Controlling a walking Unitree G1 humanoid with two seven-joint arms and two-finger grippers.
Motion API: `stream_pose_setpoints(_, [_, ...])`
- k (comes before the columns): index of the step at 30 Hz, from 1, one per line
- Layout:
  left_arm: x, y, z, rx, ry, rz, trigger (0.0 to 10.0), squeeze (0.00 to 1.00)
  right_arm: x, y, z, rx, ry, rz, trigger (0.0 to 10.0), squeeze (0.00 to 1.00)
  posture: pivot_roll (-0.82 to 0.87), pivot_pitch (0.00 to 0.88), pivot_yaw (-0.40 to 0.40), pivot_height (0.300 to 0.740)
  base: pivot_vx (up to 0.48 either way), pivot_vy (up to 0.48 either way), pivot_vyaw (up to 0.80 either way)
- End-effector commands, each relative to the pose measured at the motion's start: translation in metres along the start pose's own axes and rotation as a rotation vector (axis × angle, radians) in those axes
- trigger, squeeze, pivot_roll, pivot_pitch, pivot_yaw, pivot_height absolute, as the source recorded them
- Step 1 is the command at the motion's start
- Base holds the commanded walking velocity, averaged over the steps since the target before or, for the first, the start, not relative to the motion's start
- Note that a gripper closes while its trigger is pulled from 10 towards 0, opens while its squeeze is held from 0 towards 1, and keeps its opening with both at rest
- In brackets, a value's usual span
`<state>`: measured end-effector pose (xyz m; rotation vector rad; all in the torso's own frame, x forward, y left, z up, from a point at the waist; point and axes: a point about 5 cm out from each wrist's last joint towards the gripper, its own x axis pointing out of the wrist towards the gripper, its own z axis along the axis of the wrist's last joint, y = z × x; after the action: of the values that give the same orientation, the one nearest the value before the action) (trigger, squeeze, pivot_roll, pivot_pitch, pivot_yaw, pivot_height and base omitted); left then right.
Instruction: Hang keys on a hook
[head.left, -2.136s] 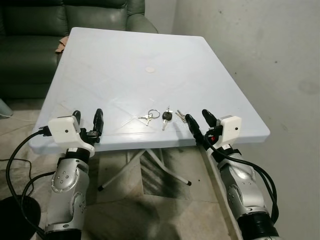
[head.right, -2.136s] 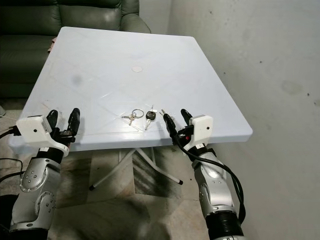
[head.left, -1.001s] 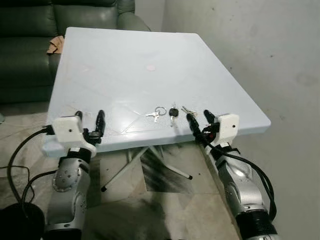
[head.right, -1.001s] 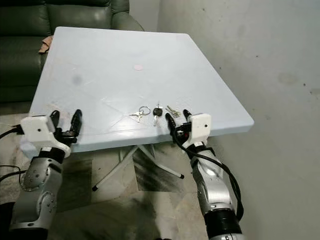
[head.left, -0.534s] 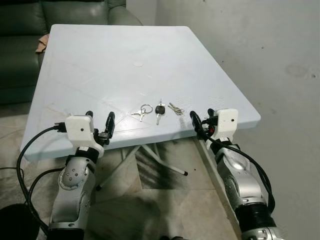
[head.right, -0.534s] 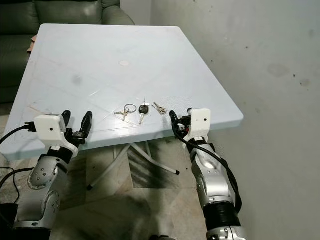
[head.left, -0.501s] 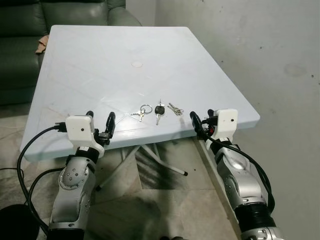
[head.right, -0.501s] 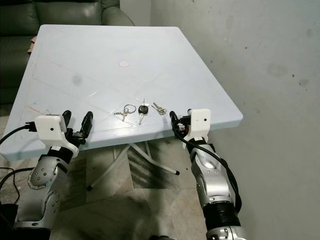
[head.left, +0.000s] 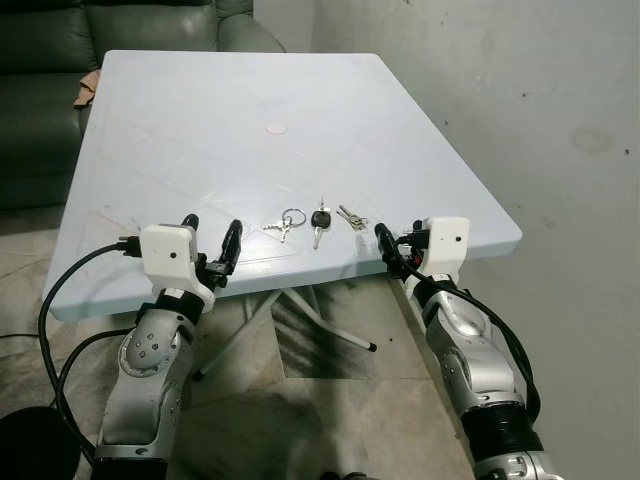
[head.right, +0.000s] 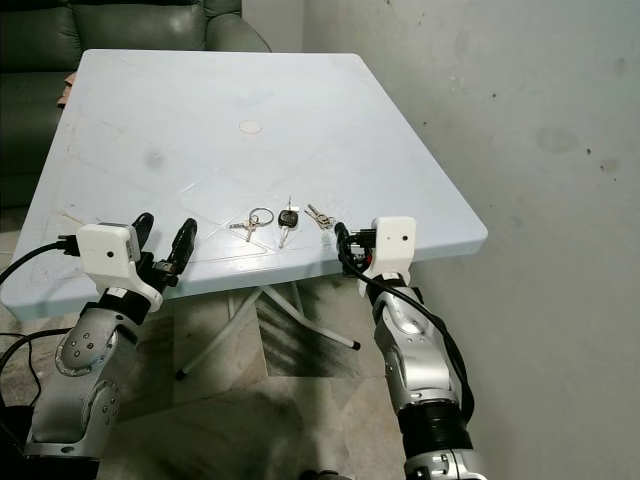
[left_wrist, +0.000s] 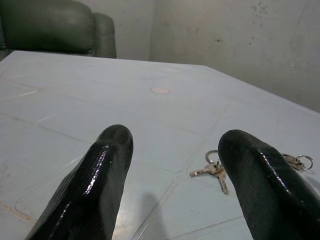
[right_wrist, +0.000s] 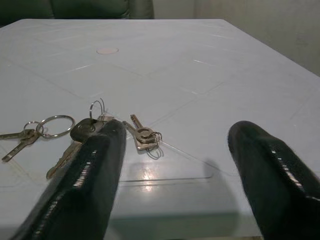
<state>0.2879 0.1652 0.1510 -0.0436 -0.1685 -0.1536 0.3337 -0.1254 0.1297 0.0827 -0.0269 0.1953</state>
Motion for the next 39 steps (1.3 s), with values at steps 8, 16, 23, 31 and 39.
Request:
stream_pose_setpoints(8, [-0.003, -0.003, 0.002, 0.000, 0.005, -0.028, 10.0, 0.00, 0.001, 0.000, 0.009, 0.016, -0.034, 0.014, 10.0, 1.00, -0.05, 0.093, -0.092, 0.740, 0.000, 0.000, 0.00])
stream_pose_setpoints(16, [-0.002, -0.003, 0.003, -0.002, 0.001, -0.028, 10.0, 0.00, 0.001, 0.002, 0.009, 0.025, -0.013, 0.057, 10.0, 1.00, -0.05, 0.093, -0.099, 0.740, 0.000, 0.000, 0.00])
stream_pose_setpoints(23, [-0.005, -0.001, 0.007, 0.014, 0.003, -0.048, 10.0, 0.00, 0.011, 0.002, 0.018, -0.025, -0.010, 0.062, 10.0, 0.00, -0.04, 0.135, -0.108, 0.740, 0.000, 0.000, 0.00])
stream_pose_setpoints(31, [-0.011, 0.006, 0.016, 0.020, 0.002, -0.038, 10.0, 0.00, 0.029, 0.008, 0.034, -0.029, -0.030, 0.078, 10.0, 0.00, -0.01, 0.205, -0.121, 0.740, 0.000, 0.000, 0.00])
stream_pose_setpoints(39, [-0.020, 0.000, 0.023, 0.014, 0.013, -0.054, 10.0, 0.00, 0.046, 0.028, 0.047, -0.025, -0.034, 0.094, 10.0, 0.00, 0.00, 0.292, -0.132, 0.740, 0.000, 0.000, 0.00])
